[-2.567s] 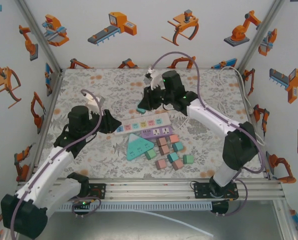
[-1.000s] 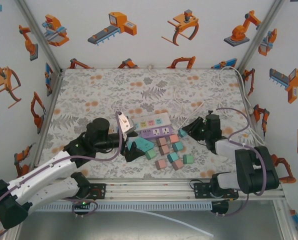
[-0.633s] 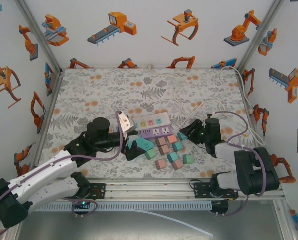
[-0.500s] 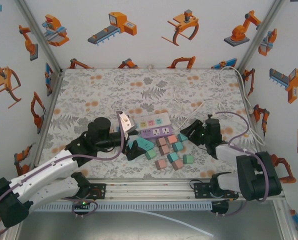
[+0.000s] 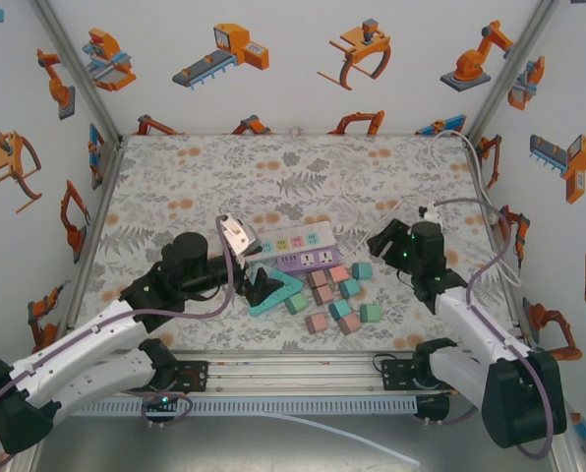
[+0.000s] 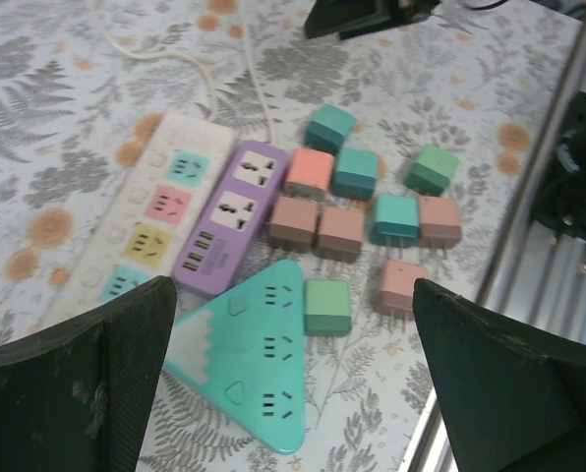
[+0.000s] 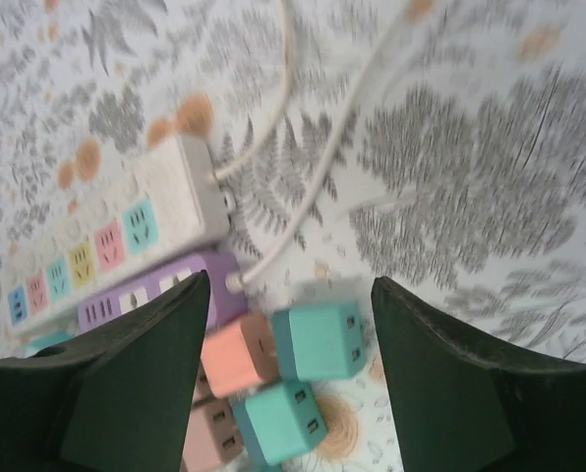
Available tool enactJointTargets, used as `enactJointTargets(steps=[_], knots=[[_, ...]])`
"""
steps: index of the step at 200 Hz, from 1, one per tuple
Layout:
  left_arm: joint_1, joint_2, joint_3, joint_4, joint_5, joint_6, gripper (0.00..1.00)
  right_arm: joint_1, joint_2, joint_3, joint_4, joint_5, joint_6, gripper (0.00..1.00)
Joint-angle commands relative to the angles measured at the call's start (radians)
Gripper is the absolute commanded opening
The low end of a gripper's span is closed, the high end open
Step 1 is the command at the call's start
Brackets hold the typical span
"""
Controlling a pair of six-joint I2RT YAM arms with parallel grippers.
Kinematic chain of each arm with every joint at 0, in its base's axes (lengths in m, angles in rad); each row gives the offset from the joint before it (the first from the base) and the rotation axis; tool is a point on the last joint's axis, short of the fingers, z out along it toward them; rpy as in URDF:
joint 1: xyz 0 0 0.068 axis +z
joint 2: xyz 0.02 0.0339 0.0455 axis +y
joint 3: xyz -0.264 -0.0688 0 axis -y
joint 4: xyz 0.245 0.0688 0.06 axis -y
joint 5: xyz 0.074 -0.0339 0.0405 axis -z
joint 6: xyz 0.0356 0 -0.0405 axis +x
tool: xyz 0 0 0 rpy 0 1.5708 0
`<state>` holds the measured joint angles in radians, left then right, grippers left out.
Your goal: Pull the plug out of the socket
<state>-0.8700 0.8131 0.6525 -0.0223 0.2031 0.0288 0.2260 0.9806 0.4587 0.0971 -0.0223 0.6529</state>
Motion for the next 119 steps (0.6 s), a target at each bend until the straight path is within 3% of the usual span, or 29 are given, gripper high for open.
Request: enactJointTargets(steps=[1, 24, 45, 62, 79, 111, 119], knots=[[0.001, -0.030, -0.015, 0.023, -0.229, -0.028, 0.97, 0.006, -0.003, 0.063, -0.011, 0.216, -0.173, 0.66], [0.028, -0.039, -0.020, 0.005, -0.481, -0.042, 0.97, 0.004, 0.030, 0.081, 0.045, 0.375, -0.253, 0.81], [0.115, -0.034, -0.011, -0.060, -0.650, -0.085, 0.97, -0.008, 0.078, 0.087, 0.108, 0.496, -0.337, 0.91], [0.231, -0.026, -0.040, -0.069, -0.712, -0.146, 0.97, -0.028, 0.137, 0.093, 0.135, 0.579, -0.373, 0.99], [0.348, -0.013, -0.111, -0.015, -0.744, -0.193, 0.97, -0.054, 0.202, 0.090, 0.173, 0.623, -0.408, 1.00], [0.508, 0.060, -0.261, 0.176, -0.827, -0.218, 0.97, -0.089, 0.374, 0.036, 0.388, 0.585, -0.529, 1.00], [0.545, 0.082, -0.214, 0.067, -0.847, -0.275, 0.97, -0.102, 0.425, 0.038, 0.422, 0.551, -0.537, 1.00]])
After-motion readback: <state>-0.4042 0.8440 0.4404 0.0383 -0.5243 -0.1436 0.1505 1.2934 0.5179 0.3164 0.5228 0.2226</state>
